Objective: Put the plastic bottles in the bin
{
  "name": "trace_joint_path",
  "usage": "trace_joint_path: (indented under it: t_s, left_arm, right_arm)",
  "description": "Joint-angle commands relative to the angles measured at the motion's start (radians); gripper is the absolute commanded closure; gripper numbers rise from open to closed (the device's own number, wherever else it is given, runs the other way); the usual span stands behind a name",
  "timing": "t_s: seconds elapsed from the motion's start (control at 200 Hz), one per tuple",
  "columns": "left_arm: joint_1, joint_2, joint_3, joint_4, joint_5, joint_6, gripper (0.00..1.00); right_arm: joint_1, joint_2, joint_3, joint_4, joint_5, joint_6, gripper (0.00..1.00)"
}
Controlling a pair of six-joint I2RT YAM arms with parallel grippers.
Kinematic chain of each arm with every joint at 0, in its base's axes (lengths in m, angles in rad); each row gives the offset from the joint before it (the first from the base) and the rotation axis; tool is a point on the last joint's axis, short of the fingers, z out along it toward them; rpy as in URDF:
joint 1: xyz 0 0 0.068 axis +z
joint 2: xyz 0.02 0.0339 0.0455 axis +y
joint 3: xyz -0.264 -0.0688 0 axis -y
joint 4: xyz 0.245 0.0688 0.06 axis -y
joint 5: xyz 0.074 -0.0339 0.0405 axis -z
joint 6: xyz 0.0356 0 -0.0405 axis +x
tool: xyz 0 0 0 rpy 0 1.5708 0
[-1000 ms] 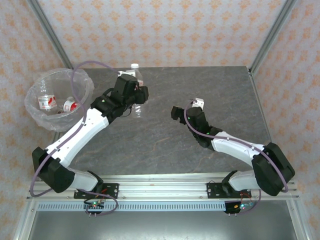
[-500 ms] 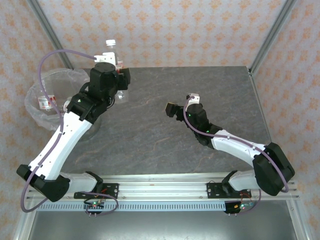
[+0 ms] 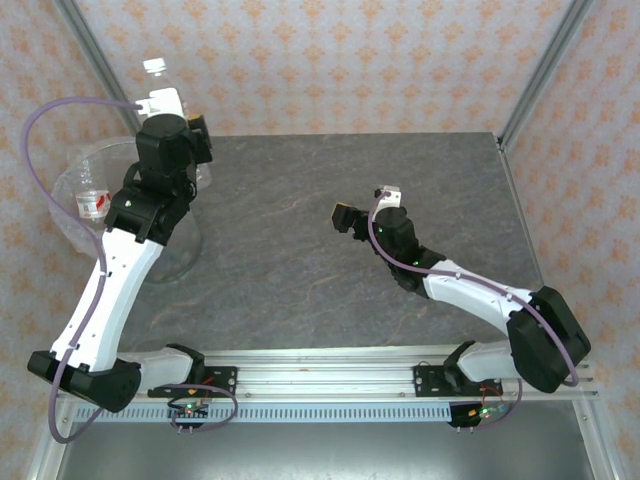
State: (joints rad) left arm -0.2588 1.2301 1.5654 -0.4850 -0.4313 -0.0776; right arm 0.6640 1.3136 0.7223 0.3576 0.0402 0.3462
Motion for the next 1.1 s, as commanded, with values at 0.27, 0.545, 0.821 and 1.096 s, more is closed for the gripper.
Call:
trace_joint_path:
  t_s: [0.27,0.545,0.821,1.096]
  left_arm:
    - [0.17,-0.028,0.024,-0.064,-0.116,-0.004,0.45]
    - [0.342,-0.011,0.015,-0.184,-0.003,-0.15,0.46]
    - [0.482,0.031,-0.009,-0.235,0.114,-0.237,0.45]
    - [0.491,0.069,-0.087,-0.207,0.16,-0.253,0.44]
  right_arm:
    - [-0.001,0.006,0.024,0.021,0.023,-0.013,0.01]
    - [-0.001,0.035,0.051,0.012,0.009,-0.009,0.01]
    - [-0.001,0.035,0.051,-0.001,0.007,-0.004,0.01]
    - [-0.001,0.032,0.046,-0.002,0.007,0.004,0.01]
